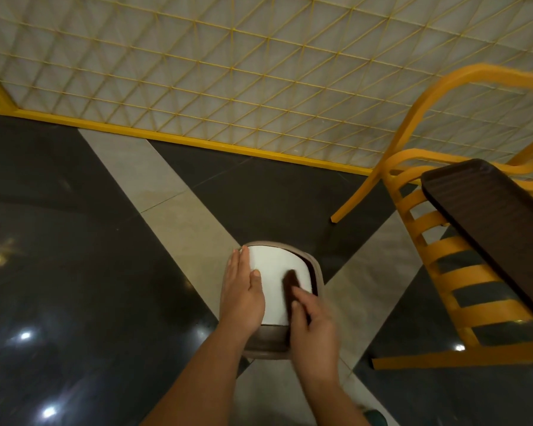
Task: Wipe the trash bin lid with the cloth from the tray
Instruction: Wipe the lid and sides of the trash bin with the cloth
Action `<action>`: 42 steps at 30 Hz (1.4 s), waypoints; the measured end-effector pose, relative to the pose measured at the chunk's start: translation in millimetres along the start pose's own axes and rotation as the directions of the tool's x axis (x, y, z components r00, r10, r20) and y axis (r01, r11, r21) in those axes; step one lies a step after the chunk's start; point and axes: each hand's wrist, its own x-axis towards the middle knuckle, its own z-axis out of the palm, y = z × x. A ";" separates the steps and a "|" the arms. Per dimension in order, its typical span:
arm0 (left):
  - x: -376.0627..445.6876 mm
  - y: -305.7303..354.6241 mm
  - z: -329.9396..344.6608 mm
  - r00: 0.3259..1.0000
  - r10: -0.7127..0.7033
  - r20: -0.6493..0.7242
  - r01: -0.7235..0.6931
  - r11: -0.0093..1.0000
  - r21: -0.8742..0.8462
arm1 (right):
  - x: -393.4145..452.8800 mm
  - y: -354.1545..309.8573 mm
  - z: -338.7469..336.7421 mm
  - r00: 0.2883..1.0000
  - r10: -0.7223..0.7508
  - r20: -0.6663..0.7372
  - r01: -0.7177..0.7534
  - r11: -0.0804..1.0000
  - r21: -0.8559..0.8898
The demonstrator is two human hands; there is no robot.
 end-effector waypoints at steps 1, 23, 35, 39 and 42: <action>1.3 0.1 -3.0 0.999 0.015 0.029 -0.014 0.999 -0.029 | -12.3 -9.0 3.1 0.991 -0.130 0.039 0.131 0.991 -0.031; -12.5 -5.6 1.4 0.992 0.073 -0.106 -0.044 0.968 0.249 | -42.7 37.4 7.1 0.965 -0.252 0.067 0.253 0.967 -0.002; -7.3 -3.5 7.5 0.983 0.086 -0.159 -0.037 0.957 0.287 | -23.2 20.8 0.2 0.998 -0.060 0.005 0.060 0.994 -0.087; -6.9 -5.9 3.9 0.982 0.130 -0.135 -0.086 0.952 0.294 | -6.8 28.8 -7.2 0.975 -0.218 0.052 0.223 0.965 -0.138; -8.6 -5.9 4.2 0.982 0.137 -0.131 -0.092 0.949 0.302 | 32.5 16.2 -5.6 0.995 -0.054 -0.078 0.045 0.993 -0.112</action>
